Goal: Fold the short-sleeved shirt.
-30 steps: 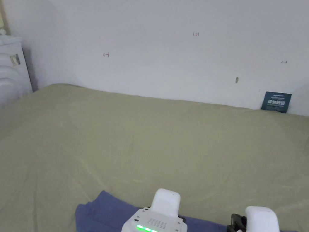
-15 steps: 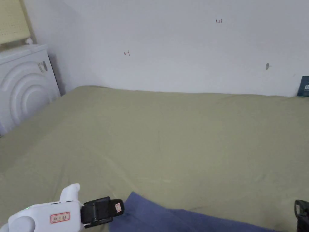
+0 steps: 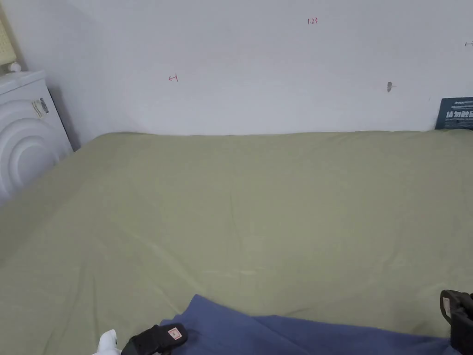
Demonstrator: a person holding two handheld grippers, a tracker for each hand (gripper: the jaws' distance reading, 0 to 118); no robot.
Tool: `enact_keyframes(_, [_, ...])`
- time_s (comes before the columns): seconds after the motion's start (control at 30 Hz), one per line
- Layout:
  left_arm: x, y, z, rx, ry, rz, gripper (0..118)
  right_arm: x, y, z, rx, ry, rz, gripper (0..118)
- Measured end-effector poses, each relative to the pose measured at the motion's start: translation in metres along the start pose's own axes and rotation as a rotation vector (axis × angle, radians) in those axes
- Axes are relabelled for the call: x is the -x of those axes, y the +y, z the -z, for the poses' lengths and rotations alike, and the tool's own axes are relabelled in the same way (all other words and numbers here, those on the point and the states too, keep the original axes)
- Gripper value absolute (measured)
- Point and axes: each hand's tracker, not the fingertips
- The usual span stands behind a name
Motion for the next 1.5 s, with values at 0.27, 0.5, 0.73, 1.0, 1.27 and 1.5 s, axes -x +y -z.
enact_keyframes(0.27, [-0.029,-0.015,0.015,0.002,0.232,0.126,5,-0.009,-0.004,-0.009,0.021,0.029,0.043,0])
enact_keyframes(0.5, [-0.160,-0.034,0.025,0.049,0.280,0.672,5,-0.024,0.006,-0.026,-0.029,0.013,0.070,0])
enact_keyframes(0.73, [-0.233,-0.105,0.107,0.246,0.278,1.023,5,-0.037,0.007,-0.038,-0.047,0.009,0.093,0])
enact_keyframes(1.0, [-0.201,-0.159,0.194,0.457,0.296,0.942,15,-0.058,-0.003,-0.045,-0.050,-0.005,0.100,0])
enact_keyframes(1.27, [-0.189,-0.142,0.183,0.409,0.001,0.648,93,-0.063,-0.013,-0.036,-0.007,0.031,0.108,0])
enact_keyframes(1.5, [-0.144,-0.114,0.182,0.308,0.170,0.488,0,-0.068,-0.015,-0.038,-0.011,0.038,0.131,0])
